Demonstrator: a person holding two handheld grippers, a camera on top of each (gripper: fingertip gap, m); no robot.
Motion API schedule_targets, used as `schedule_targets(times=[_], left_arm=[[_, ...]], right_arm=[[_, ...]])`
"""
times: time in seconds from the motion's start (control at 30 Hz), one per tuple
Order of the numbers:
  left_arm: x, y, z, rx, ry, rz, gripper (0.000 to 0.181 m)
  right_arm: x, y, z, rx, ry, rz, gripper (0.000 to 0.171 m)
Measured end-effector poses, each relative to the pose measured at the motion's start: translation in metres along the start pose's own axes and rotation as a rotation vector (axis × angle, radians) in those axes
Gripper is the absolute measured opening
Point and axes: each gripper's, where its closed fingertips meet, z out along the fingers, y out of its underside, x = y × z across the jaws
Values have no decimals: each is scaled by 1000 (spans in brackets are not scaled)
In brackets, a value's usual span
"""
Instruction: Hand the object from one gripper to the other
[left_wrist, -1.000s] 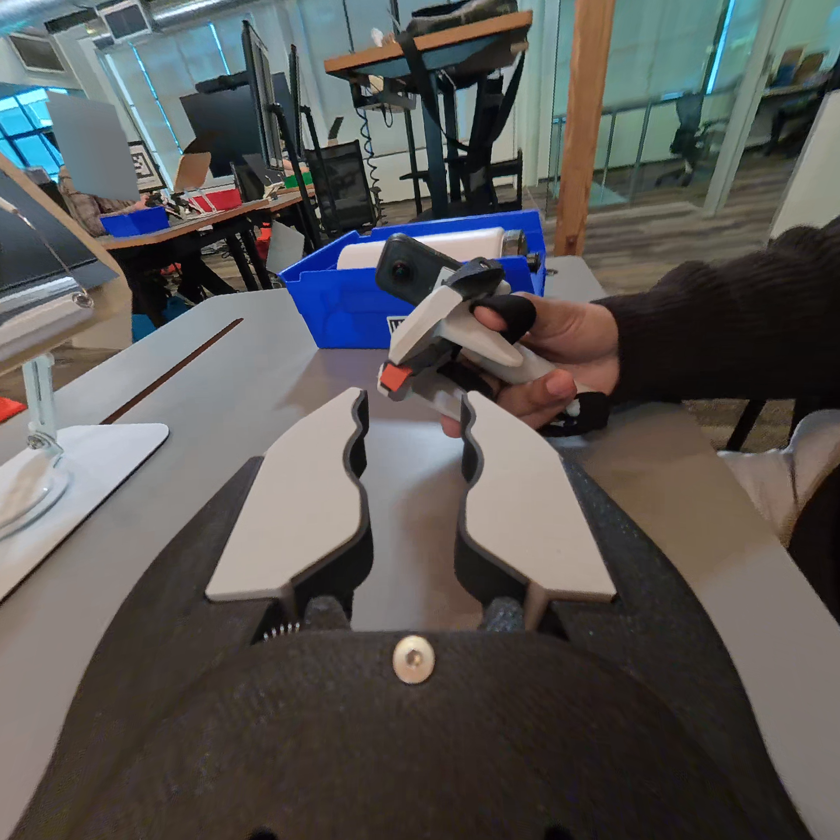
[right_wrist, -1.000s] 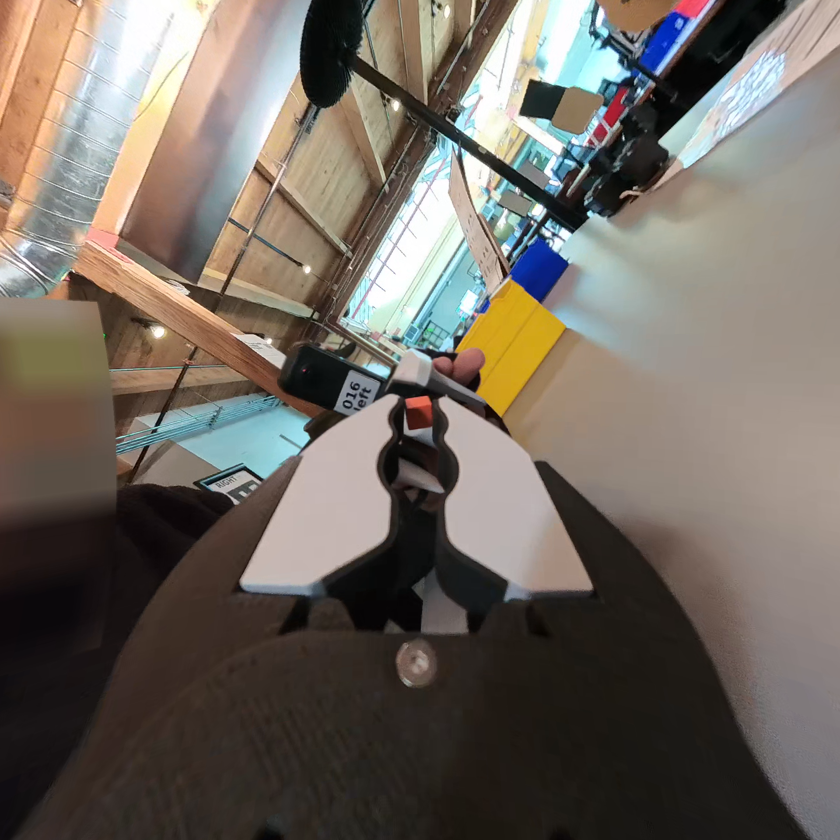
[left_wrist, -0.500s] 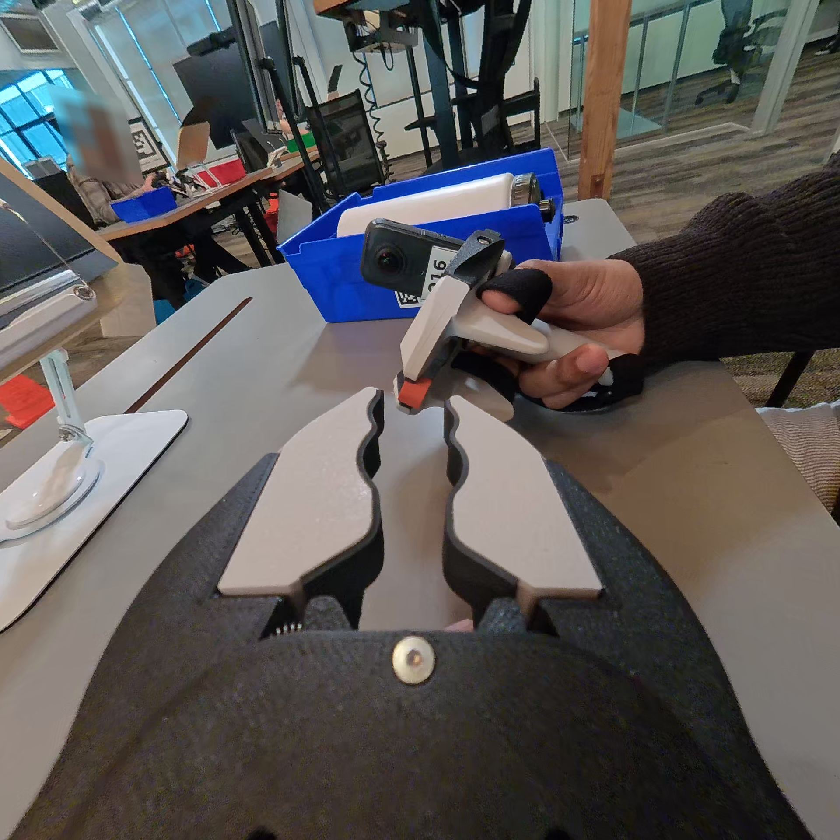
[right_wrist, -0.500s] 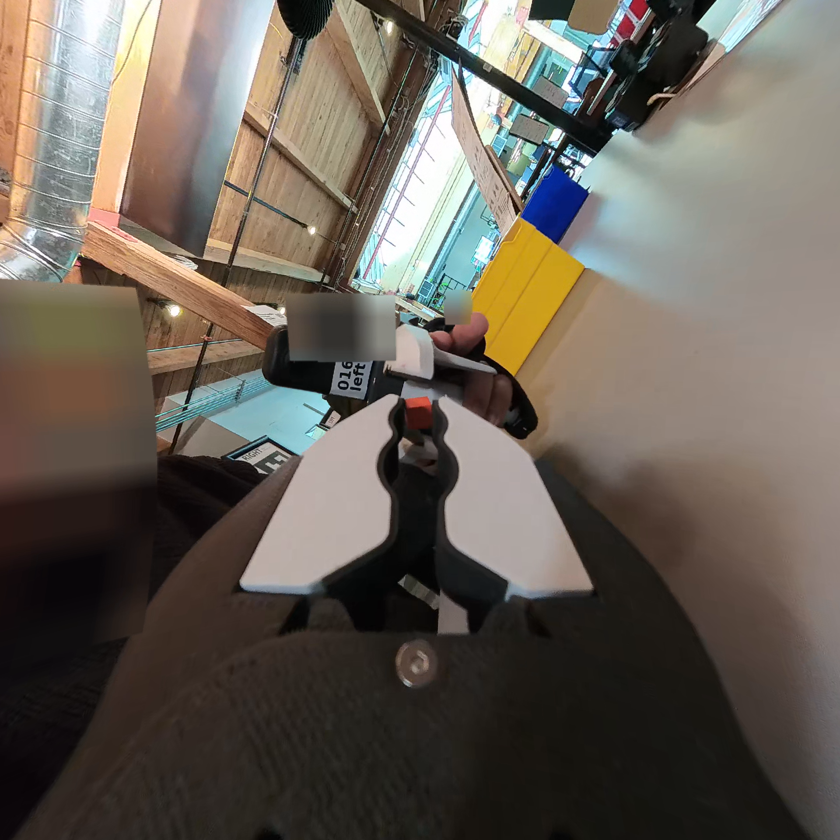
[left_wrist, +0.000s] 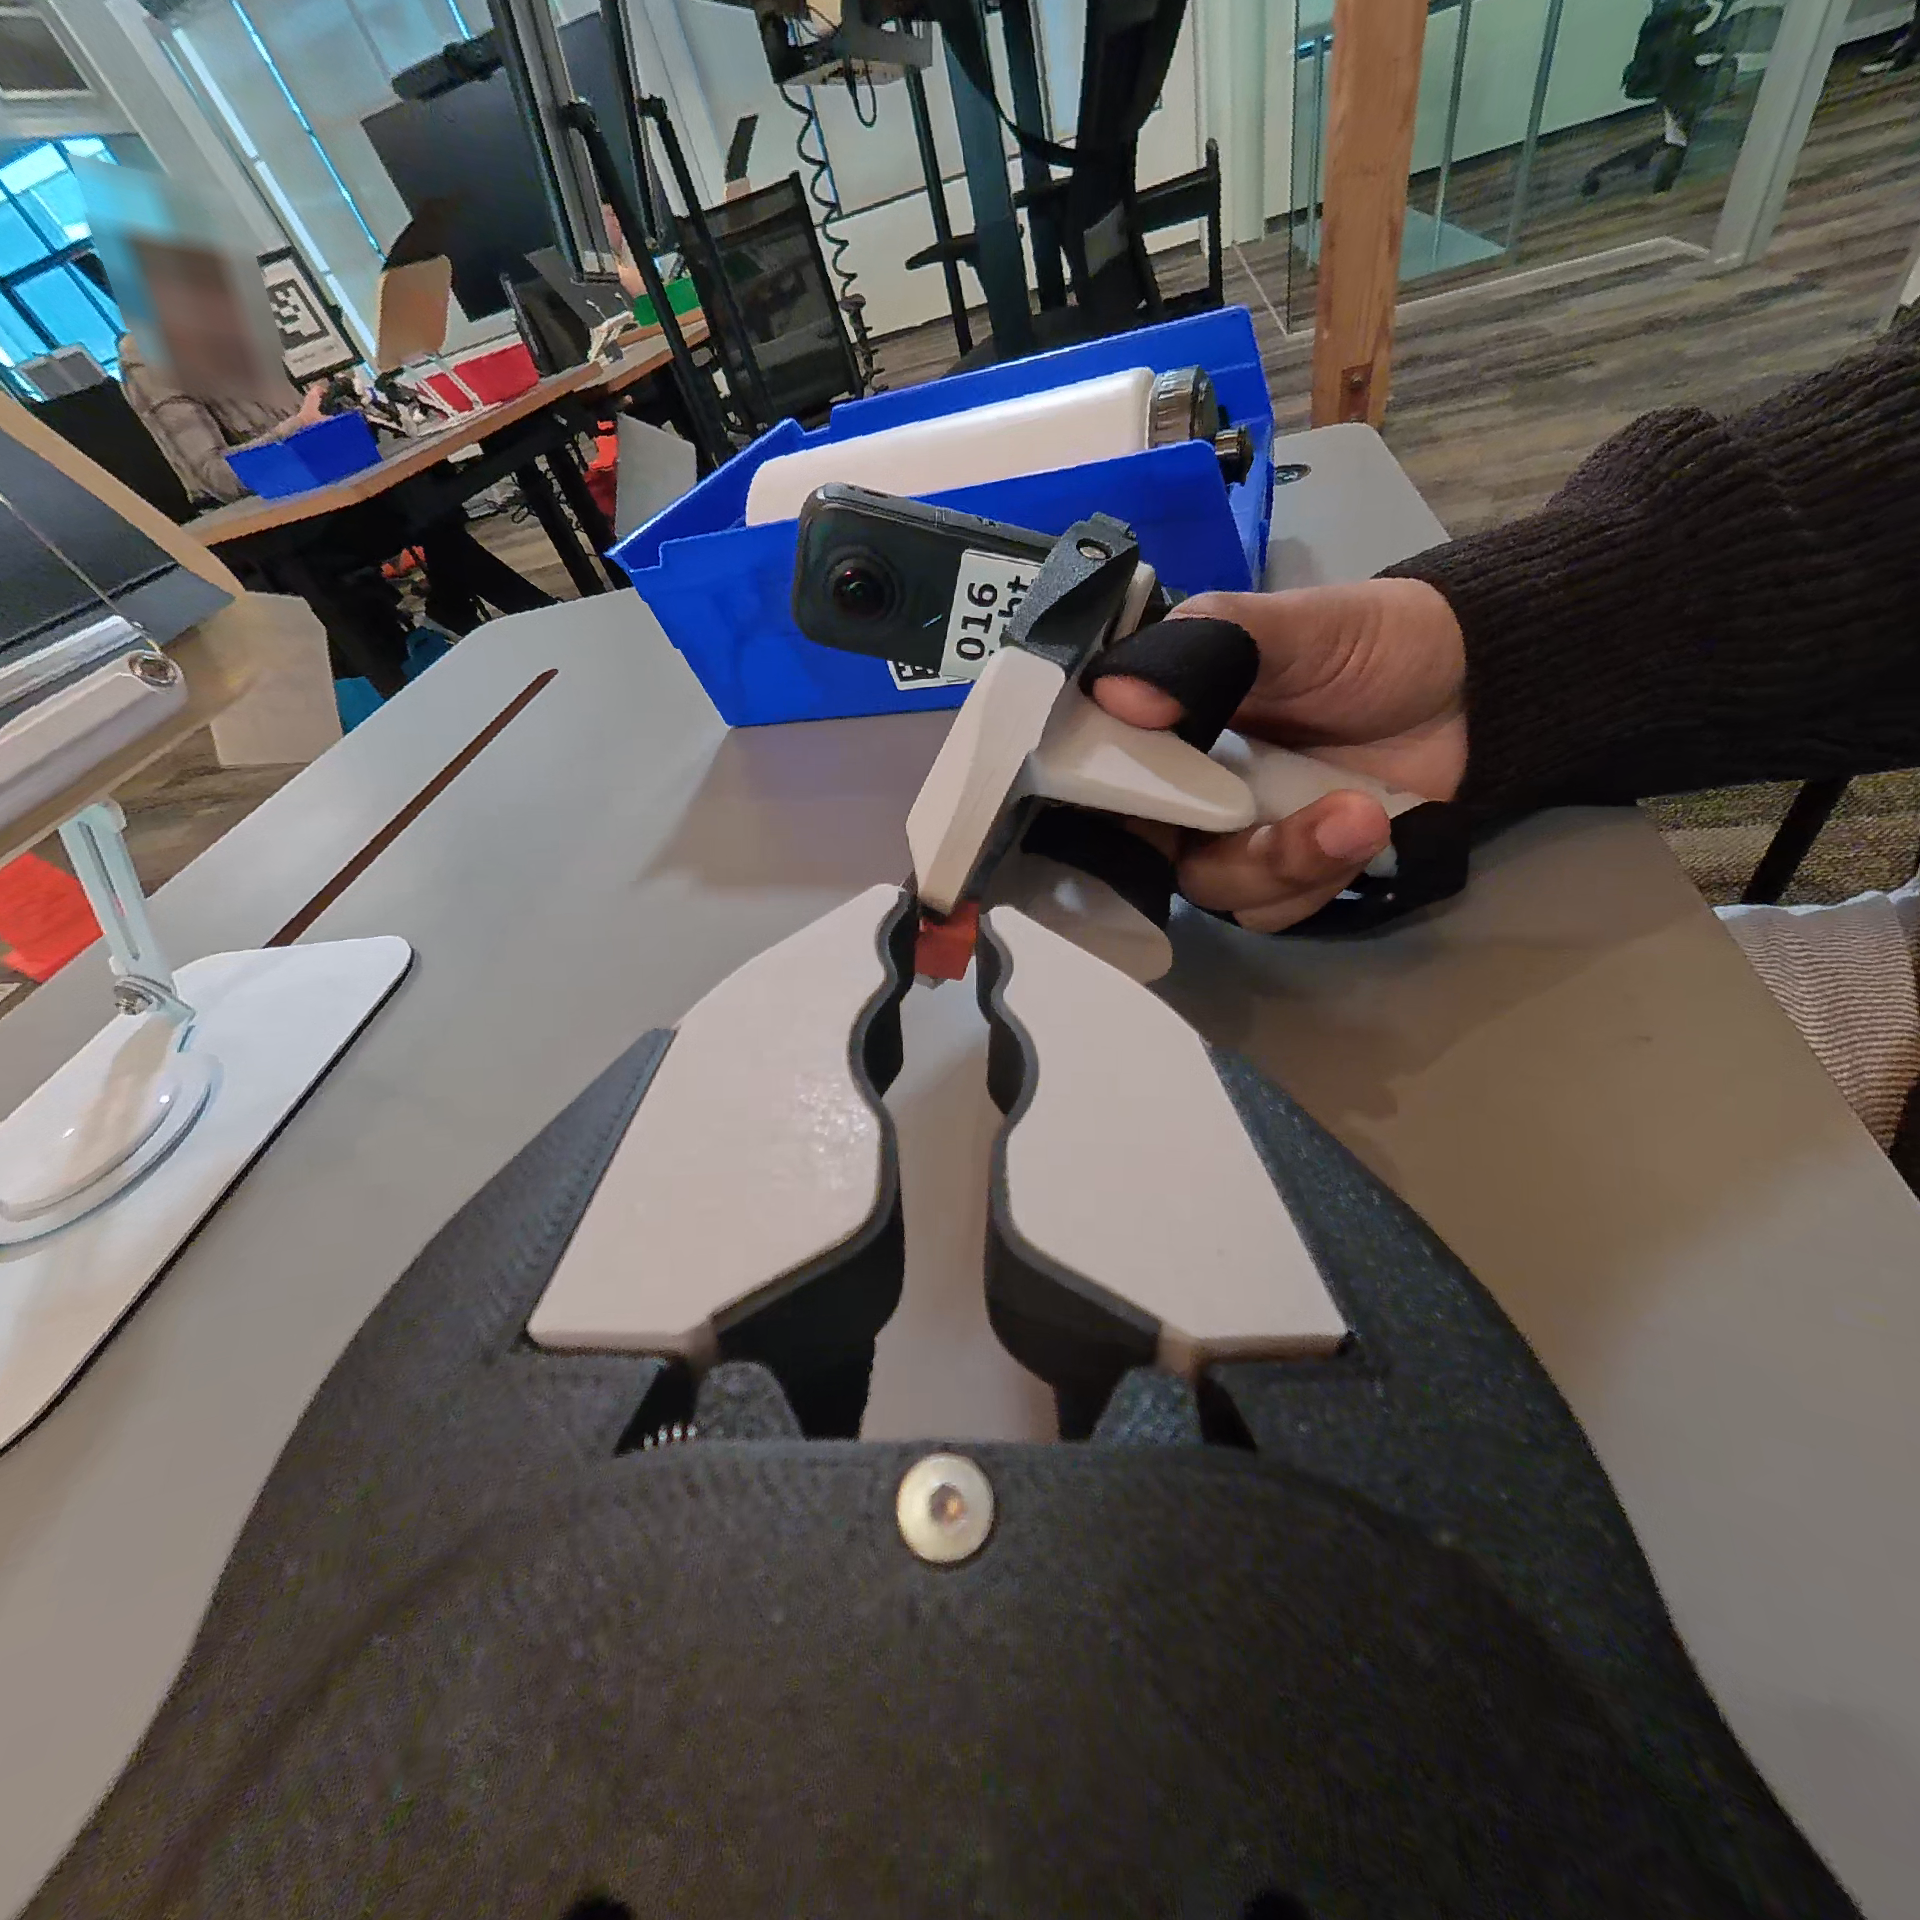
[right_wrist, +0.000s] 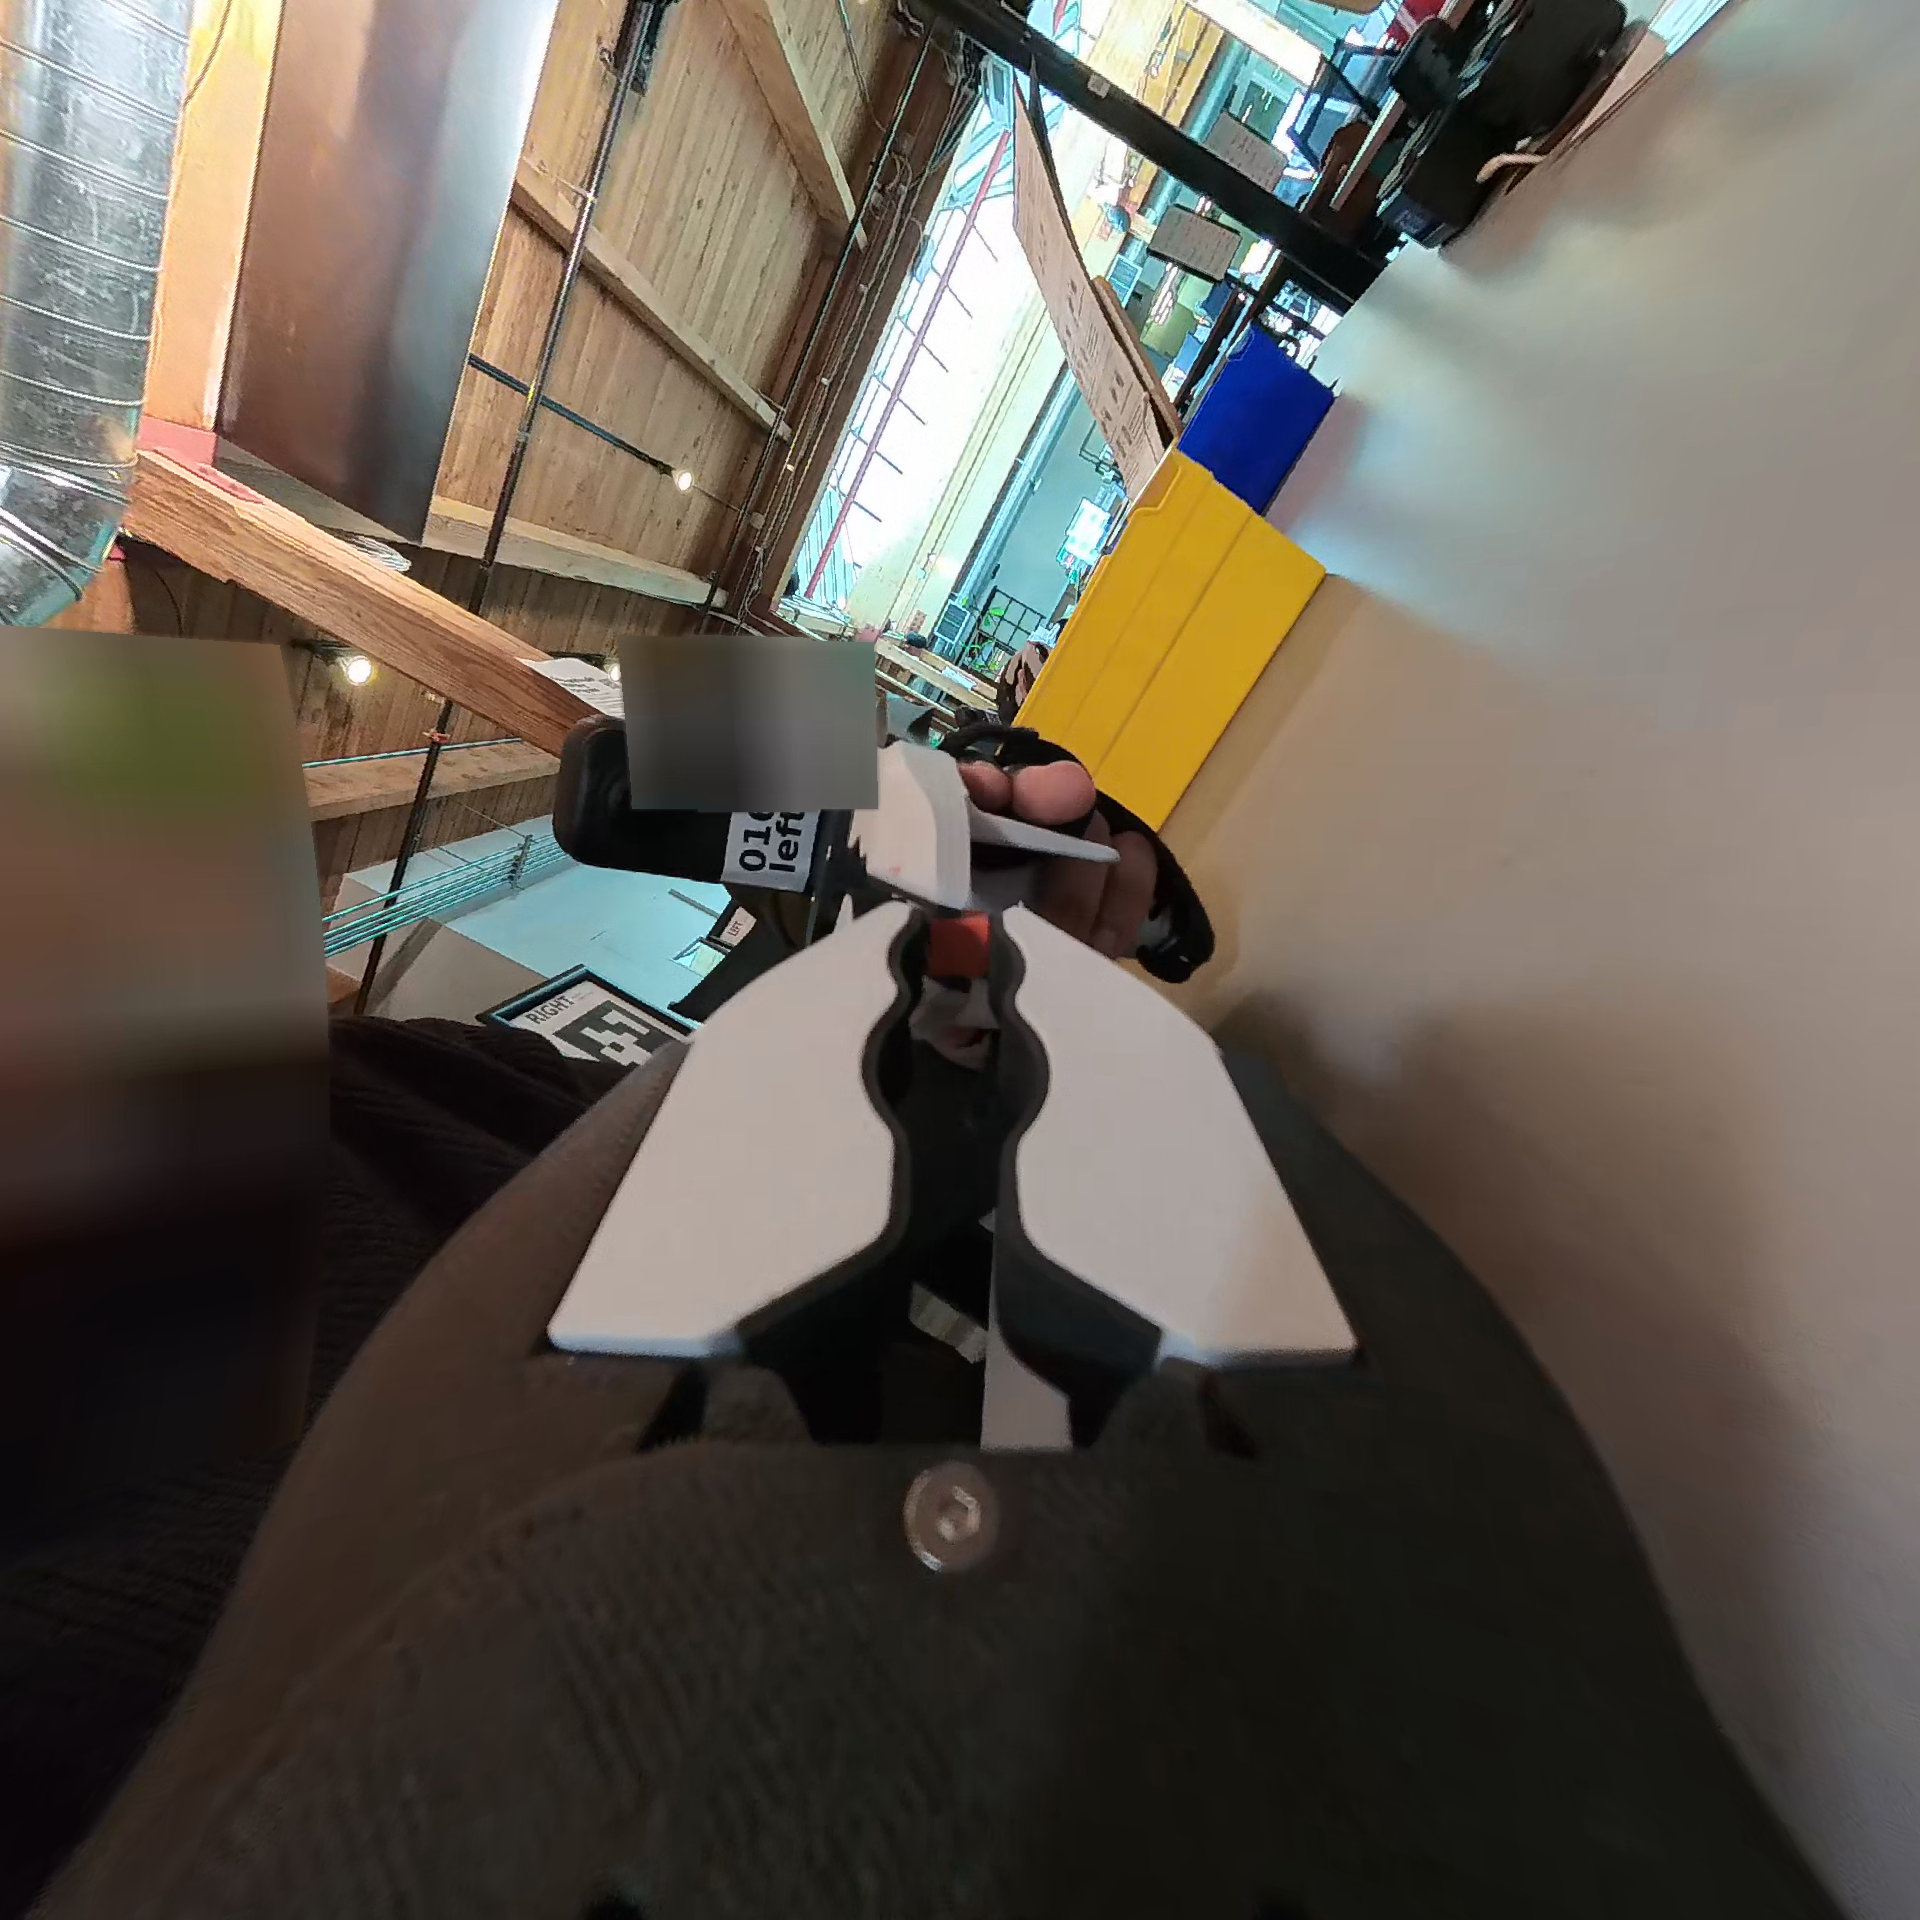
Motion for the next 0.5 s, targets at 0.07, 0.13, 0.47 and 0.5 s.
schedule_targets(times=[0.07, 0.13, 0.47, 0.5], left_arm=[[-1, 1, 1, -5, -3, -7, 14], [-2, 4, 1, -25, -12, -7, 18], [-2, 5, 2, -34, -21, 21, 13], [-2, 5, 3, -35, -22, 21, 13]], right_arm=[[0, 0, 0, -3, -1, -4, 11], [-3, 0, 1, -3, -16, -4, 11], [-2, 1, 0, -3, -6, -6, 10], [-2, 1, 0, -2, -5, -6, 10]])
